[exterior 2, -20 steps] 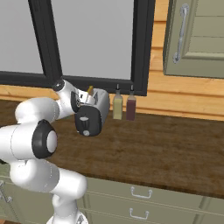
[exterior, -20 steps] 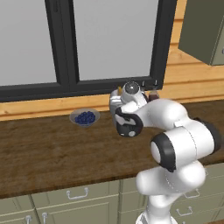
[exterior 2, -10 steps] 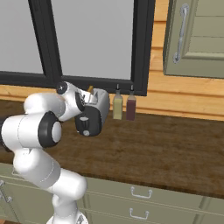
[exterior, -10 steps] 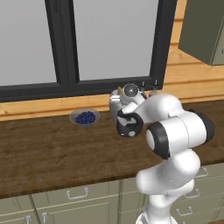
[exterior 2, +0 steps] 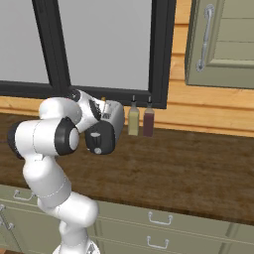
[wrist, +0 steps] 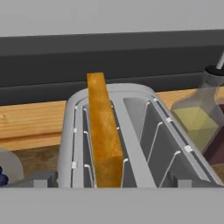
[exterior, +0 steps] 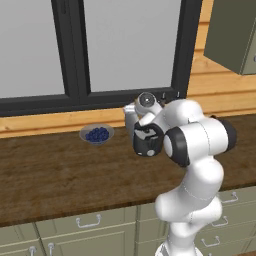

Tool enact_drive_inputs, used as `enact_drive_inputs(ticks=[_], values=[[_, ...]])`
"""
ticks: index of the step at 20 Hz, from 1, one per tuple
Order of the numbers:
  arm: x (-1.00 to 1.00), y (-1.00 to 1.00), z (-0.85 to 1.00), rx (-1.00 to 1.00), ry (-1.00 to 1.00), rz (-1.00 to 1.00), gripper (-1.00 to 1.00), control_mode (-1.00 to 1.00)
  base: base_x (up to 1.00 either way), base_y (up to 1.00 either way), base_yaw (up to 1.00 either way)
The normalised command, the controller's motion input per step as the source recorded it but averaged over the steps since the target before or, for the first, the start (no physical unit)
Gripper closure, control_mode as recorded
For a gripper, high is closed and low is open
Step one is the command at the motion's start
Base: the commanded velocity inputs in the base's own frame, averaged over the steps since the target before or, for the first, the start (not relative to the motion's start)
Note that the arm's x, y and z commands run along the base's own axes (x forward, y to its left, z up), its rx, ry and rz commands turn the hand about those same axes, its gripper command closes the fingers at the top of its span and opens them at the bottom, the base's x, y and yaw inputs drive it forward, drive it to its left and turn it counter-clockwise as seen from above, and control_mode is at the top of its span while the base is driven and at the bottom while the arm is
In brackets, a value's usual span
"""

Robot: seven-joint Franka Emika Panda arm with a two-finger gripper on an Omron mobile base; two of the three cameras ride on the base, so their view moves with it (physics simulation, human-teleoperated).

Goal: Start the toaster. Once the lever pops up, take the bread to the plate on the dining counter.

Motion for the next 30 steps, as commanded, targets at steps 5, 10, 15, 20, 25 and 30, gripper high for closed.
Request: enact_drive_inputs(ticks=[5,10,15,20,25,30], values=[[0.4,0.0,-0.01,0.0,0.0,0.0,-1.0,-1.0,0.0,0.0,0.0],[0.37,0.0,-0.02,0.0,0.0,0.0,-1.0,-1.0,0.0,0.0,0.0],[0.23,0.0,-0.09,0.0,0.0,0.0,1.0,-1.0,0.0,0.0,0.0],[0.04,0.0,-0.08,0.0,0.0,0.0,1.0,-1.0,0.0,0.0,0.0],[0.0,0.0,-0.02,0.0,0.0,0.0,1.0,-1.0,0.0,0.0,0.0],[-0.06,0.0,0.06,0.02,-0.03,0.0,1.0,-1.0,0.0,0.0,0.0]])
